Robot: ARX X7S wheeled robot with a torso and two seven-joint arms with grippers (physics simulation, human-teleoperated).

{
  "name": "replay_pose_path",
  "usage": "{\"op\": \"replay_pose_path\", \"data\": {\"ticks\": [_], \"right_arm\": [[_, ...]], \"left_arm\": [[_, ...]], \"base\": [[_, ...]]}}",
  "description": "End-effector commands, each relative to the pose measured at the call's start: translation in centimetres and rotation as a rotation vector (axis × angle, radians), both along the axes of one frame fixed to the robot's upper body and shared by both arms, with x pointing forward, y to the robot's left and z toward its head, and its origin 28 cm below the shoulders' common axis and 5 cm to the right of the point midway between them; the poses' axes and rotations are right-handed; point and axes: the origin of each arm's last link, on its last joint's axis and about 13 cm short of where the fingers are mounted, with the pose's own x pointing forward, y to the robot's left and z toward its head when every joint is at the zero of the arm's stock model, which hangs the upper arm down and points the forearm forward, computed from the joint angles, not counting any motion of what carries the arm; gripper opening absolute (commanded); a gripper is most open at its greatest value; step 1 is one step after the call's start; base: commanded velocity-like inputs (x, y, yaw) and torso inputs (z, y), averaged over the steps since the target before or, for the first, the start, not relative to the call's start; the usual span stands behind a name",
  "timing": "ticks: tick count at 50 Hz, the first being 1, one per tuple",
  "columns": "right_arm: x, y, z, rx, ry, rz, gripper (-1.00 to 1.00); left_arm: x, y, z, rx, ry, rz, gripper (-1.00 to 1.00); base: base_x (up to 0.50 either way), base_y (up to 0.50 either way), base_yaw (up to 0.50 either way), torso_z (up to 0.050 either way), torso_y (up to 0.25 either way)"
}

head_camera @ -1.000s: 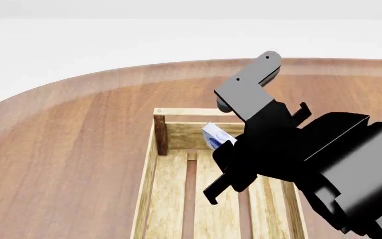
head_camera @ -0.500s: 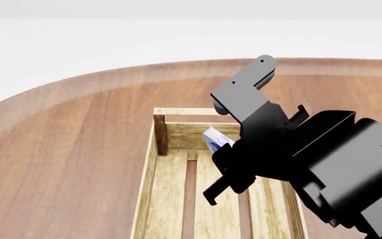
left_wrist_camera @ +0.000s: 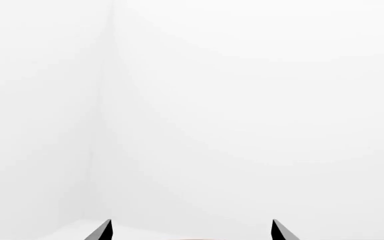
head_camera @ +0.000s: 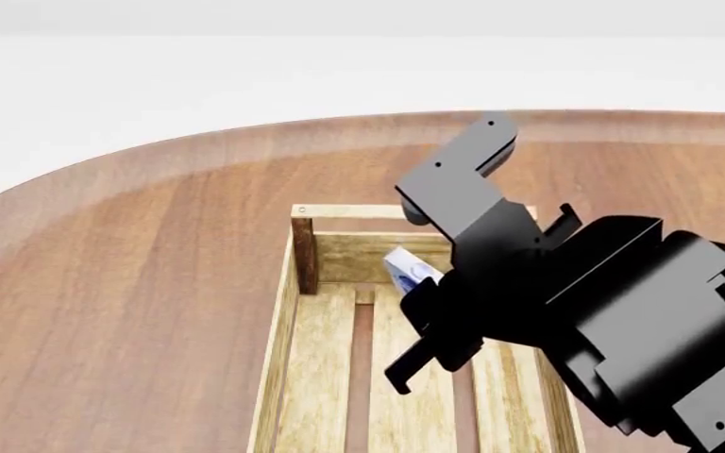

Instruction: Pick up the cream cheese and put it in the tray.

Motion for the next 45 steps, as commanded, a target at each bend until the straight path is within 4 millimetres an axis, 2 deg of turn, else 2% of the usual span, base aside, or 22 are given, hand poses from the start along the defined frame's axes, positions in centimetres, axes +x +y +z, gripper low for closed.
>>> {"op": "replay_pose_path", "data": {"ticks": [1, 20, 45], "right_arm": [[0.06, -0.01, 0.36, -0.002, -0.026, 0.003, -1.0], [0.2, 0.02, 0.05, -0.016, -0.025, 0.007, -1.0], [0.21, 0.3, -0.32, -0.03, -0.032, 0.024, -1.0]], "left_arm": [[0.01, -0.07, 0.0, 0.003, 0.001, 0.002, 1.0], [0.15, -0.13, -0.07, 0.011, 0.01, 0.016, 1.0], [0.16, -0.11, -0.09, 0.009, 0.008, 0.014, 1.0]], "base": [[0.0, 0.0, 0.0, 0.0, 0.0], [0.0, 0.0, 0.0, 0.0, 0.001], [0.0, 0.0, 0.0, 0.0, -0.09]]}}
